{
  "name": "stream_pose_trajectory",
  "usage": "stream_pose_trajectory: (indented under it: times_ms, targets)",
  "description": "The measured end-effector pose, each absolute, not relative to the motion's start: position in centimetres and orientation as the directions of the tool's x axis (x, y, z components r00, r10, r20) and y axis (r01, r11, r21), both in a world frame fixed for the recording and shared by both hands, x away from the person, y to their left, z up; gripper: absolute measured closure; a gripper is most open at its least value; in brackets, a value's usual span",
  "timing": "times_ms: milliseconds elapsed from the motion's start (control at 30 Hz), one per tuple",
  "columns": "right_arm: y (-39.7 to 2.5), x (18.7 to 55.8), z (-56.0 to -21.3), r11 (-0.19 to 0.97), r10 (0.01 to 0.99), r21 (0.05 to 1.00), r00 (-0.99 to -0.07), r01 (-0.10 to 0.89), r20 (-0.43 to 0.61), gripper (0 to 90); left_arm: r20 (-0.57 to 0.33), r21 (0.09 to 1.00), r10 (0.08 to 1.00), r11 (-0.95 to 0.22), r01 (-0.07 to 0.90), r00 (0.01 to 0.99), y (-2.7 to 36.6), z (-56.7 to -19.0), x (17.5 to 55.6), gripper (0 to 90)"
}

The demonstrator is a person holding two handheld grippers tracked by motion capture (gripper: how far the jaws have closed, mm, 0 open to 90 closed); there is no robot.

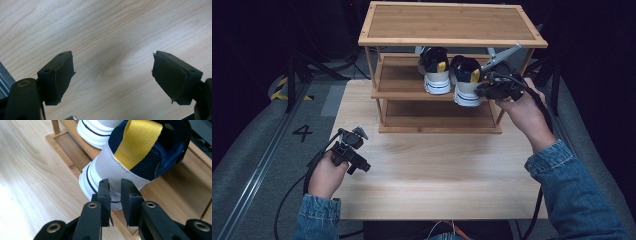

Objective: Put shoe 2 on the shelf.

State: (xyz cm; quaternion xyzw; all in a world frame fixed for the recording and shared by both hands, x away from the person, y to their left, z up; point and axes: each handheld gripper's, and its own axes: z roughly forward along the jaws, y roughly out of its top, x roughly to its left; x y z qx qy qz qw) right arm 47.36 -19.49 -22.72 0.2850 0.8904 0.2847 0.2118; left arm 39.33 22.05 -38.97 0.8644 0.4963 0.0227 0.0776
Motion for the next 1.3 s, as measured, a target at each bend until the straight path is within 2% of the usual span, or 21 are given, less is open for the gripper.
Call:
stream_pose_trajectory:
  times_ms: [67, 333, 733, 867, 1300]
  targets:
    - [-19.3, 47.7, -22.8, 0.678, 0.631, 0.626, -0.742, 0.385, -0.226, 78.7, -0.008, 0.159, 0.854, -0.512, 0.844, 0.52, 22.5, -38.9, 39.2, 18.2]
    - [-18.5, 49.3, -23.2, 0.657, 0.656, 0.64, -0.719, 0.397, -0.228, 78.5, -0.022, 0.151, 0.878, -0.469, 0.87, 0.477, 23.3, -39.2, 38.2, 18.4]
    - [-18.5, 50.6, -23.6, 0.639, 0.685, 0.648, -0.69, 0.415, -0.234, 78.6, -0.026, 0.138, 0.886, -0.455, 0.88, 0.463, 23.8, -39.7, 37.6, 18.2]
    - [-18.4, 51.0, -23.9, 0.633, 0.693, 0.656, -0.678, 0.411, -0.244, 75.3, -0.024, 0.134, 0.886, -0.456, 0.88, 0.463, 23.8, -39.8, 37.6, 18.2]
    - [-18.0, 51.5, -24.4, 0.618, 0.712, 0.682, -0.646, 0.392, -0.274, 73.3, -0.027, 0.126, 0.883, -0.461, 0.878, 0.468, 23.6, -39.9, 37.7, 18.2]
